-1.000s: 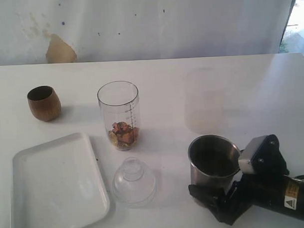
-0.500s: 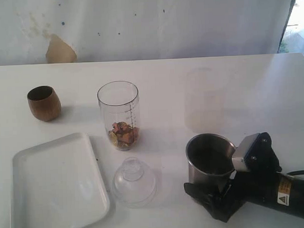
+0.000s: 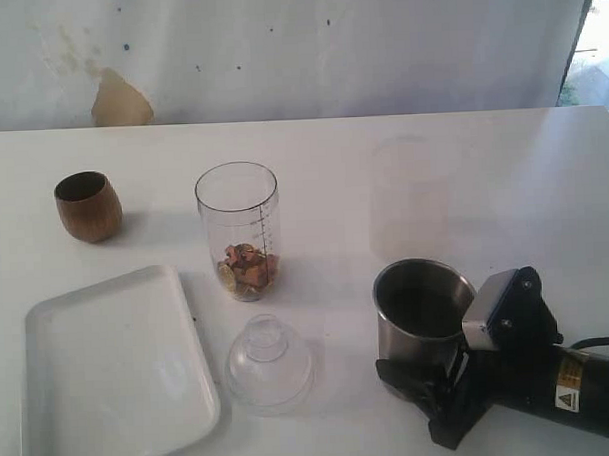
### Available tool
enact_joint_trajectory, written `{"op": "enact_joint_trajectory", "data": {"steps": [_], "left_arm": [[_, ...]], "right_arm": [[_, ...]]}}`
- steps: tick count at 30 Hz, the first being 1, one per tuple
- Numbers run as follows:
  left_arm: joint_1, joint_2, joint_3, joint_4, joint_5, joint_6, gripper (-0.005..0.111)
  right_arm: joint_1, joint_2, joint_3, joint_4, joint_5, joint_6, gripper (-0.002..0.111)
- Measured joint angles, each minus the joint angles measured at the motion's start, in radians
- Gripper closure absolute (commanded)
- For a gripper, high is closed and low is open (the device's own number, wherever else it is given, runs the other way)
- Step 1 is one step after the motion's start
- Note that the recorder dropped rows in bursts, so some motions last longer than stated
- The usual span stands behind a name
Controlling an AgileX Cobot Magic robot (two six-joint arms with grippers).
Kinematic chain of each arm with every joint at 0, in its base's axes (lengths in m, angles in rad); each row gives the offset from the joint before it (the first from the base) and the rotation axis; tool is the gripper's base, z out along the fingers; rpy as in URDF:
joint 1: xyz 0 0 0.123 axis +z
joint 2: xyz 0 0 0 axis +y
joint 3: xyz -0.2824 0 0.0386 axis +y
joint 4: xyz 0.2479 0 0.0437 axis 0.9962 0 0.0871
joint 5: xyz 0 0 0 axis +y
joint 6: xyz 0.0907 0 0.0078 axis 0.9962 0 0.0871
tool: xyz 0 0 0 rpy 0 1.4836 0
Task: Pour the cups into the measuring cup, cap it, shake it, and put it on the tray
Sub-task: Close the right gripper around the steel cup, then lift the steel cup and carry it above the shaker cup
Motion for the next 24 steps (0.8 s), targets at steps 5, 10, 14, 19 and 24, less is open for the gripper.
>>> {"op": "enact_joint_trajectory", "data": {"steps": [5, 10, 14, 19, 24], "left_arm": [[0.0, 0.0, 0.0, 0.0, 0.0, 0.0, 0.106], [0.0, 0.0, 0.0, 0.0, 0.0, 0.0, 0.106], [0.0, 0.0, 0.0, 0.0, 0.0, 0.0, 0.106], [0.0, 0.0, 0.0, 0.0, 0.0, 0.0, 0.106], [0.0, 0.0, 0.0, 0.0, 0.0, 0.0, 0.106]], "right_arm": [[0.0, 0.0, 0.0, 0.0, 0.0, 0.0, 0.108], [0.0, 0.0, 0.0, 0.003, 0.0, -0.002, 0.108], [0.0, 0.0, 0.0, 0.009, 0.0, -0.002, 0.108], [0.0, 0.0, -0.002, 0.014, 0.0, 0.009, 0.108], [0.0, -0.042, -0.011, 0.012, 0.04, 0.038, 0.108]]}}
